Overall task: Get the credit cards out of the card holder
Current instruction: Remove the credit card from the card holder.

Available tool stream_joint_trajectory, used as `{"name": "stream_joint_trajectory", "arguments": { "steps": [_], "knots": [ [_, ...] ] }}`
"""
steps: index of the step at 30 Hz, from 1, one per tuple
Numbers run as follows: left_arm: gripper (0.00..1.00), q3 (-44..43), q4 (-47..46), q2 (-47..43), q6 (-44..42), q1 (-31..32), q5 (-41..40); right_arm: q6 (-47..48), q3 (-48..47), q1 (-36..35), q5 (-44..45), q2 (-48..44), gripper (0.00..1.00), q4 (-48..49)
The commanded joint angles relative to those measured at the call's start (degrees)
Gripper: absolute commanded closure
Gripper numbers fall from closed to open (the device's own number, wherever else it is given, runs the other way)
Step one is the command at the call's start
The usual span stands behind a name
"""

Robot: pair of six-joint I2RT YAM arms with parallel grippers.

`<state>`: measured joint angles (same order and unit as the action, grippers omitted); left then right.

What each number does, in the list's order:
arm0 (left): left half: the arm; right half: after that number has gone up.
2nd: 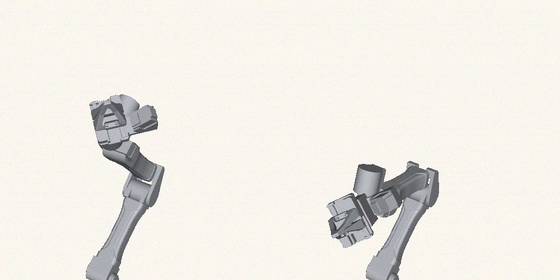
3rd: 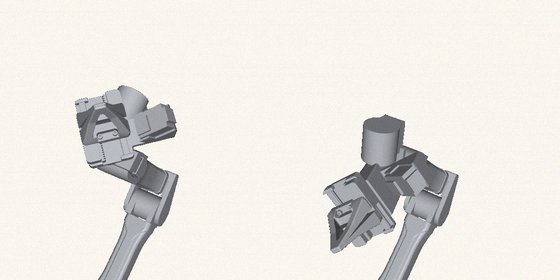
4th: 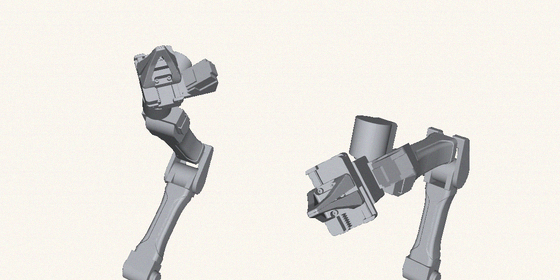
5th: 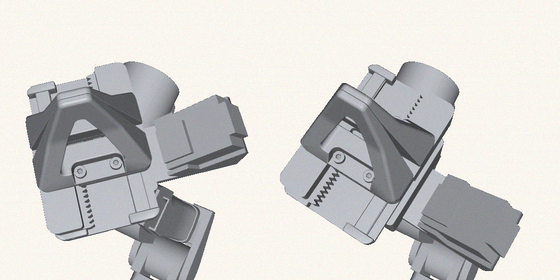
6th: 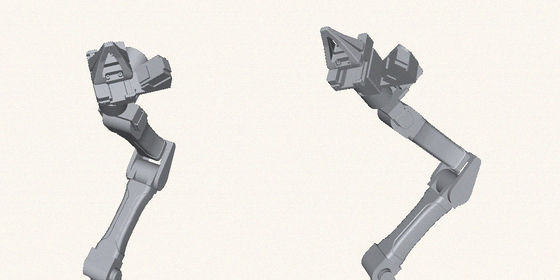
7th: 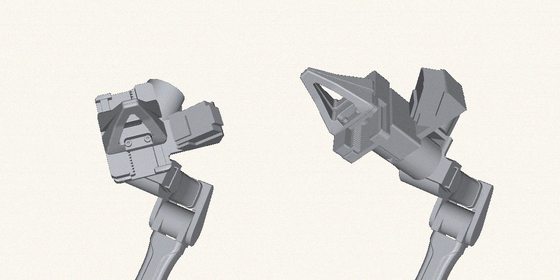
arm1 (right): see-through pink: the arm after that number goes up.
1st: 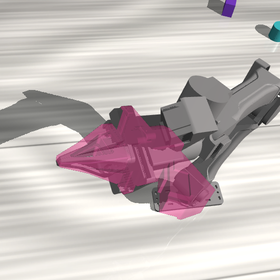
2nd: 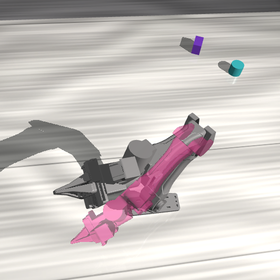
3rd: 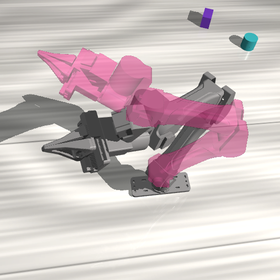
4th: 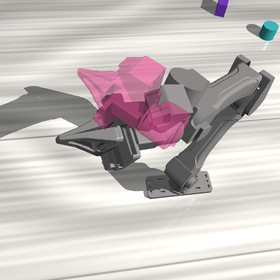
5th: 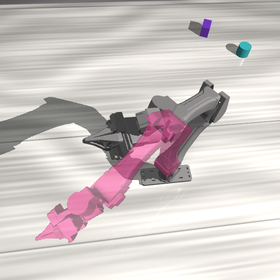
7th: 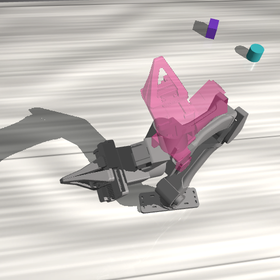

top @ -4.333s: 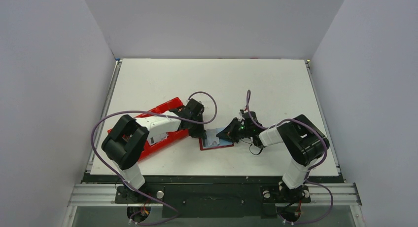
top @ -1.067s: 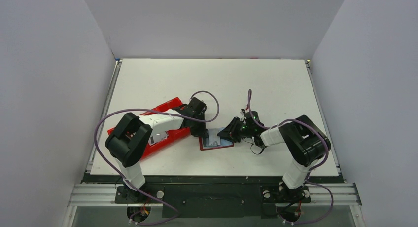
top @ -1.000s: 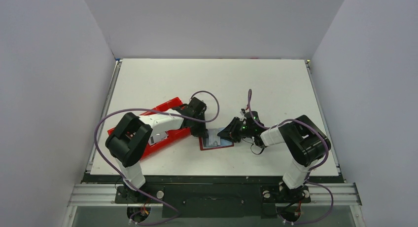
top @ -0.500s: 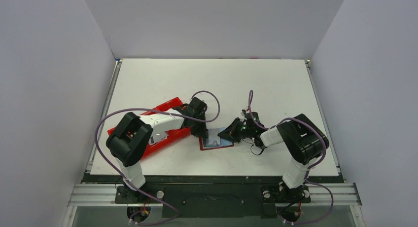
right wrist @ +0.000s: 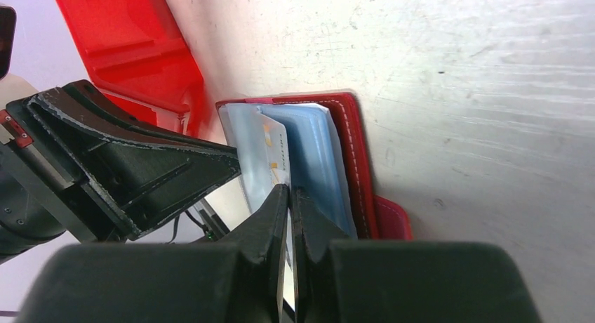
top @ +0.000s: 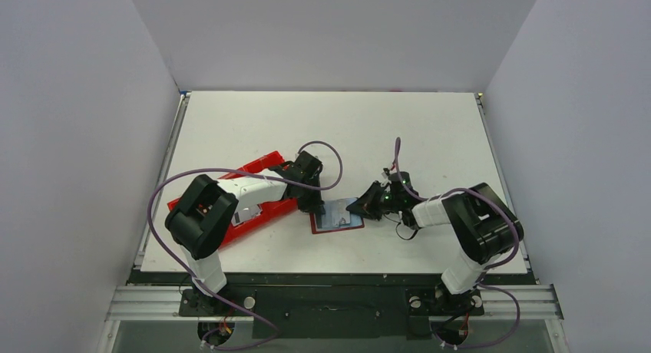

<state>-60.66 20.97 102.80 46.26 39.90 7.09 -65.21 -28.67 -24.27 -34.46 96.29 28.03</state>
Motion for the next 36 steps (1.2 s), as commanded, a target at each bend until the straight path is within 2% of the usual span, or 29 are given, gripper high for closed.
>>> {"name": "stream_joint_trajectory", "arguments": {
  "steps": [1,14,27,29,36],
  "knots": [
    [1.00,3.3,5.7,3.4,-1.9,-0.2,-5.2,3.6,0.8,1.5,2.4,-2.9,1.00,-2.7],
    [1.00,2.4,6.3,2.1,-2.4,-0.2,-5.4,5.6,0.7,2.9,2.4,-5.3,1.00,-6.1],
    [1.00,-2.3,11.9,-2.4,-3.8,-0.2,-8.2,6.2,0.6,3.5,2.3,-6.1,1.00,-7.0],
    [0.97,-3.1,12.9,-3.7,-4.3,-0.2,-8.5,6.2,0.5,3.6,2.3,-6.1,1.00,-7.1],
    [0.74,-6.3,14.9,-8.1,-5.5,-0.2,-7.5,5.6,0.0,3.6,1.5,-6.2,1.00,-6.7]
  ]
}}
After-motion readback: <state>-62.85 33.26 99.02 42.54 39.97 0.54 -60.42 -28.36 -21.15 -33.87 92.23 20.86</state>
